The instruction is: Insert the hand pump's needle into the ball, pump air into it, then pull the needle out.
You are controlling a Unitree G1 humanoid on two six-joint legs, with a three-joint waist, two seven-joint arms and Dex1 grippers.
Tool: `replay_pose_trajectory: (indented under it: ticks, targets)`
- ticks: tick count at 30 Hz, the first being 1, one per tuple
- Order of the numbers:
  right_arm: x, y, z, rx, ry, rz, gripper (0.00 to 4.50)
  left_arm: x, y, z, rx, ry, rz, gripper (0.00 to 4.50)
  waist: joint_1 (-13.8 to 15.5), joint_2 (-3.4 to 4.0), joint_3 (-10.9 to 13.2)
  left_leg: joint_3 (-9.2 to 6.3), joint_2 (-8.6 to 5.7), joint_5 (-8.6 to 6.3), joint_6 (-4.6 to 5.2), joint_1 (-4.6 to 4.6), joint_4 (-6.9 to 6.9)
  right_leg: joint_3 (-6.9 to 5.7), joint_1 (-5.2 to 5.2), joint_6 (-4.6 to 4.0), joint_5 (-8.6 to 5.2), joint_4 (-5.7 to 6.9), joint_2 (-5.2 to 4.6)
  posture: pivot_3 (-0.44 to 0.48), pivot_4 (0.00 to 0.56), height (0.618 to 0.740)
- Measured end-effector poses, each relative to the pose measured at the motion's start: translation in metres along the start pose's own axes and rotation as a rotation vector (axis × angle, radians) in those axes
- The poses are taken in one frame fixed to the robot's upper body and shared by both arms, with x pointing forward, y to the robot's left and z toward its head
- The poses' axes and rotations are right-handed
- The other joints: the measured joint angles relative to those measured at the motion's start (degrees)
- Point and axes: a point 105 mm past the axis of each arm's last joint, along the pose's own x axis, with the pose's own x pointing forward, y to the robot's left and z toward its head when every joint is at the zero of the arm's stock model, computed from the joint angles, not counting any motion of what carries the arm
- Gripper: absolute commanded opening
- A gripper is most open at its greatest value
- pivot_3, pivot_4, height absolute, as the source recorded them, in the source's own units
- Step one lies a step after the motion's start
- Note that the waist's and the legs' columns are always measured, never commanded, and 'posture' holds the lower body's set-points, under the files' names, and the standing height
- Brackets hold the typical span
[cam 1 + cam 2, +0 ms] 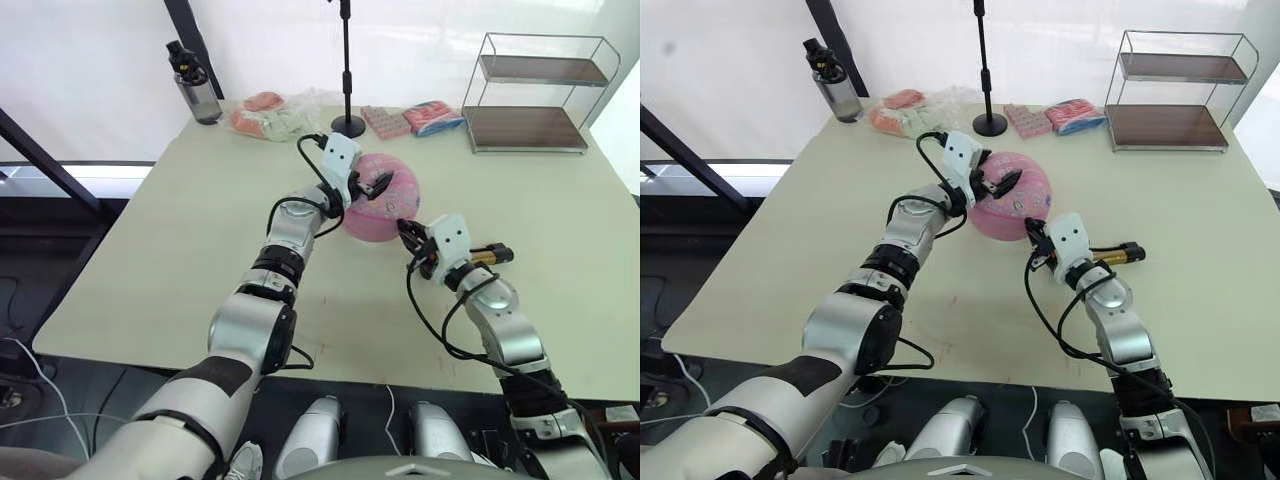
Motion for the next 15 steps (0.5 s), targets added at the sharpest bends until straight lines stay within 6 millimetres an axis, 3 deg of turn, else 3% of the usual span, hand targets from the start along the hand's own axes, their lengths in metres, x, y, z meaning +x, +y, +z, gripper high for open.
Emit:
replay_pose_trajectory:
  ticks: [15]
  targets:
    - [-0.0088,-0.0033,0.0019,0.007,0.031,0.005,0.35,0.0032,-0.0054,-0.0007,-0.001,0.001,-0.001,4.5,0.3,0.05,-0.1,-0.52,-0.3,0.05,-0.09,-0.03,0.0,-0.15,0.08,0.08,-0.06,-0.03,-0.16,0.0,0.15,0.74]
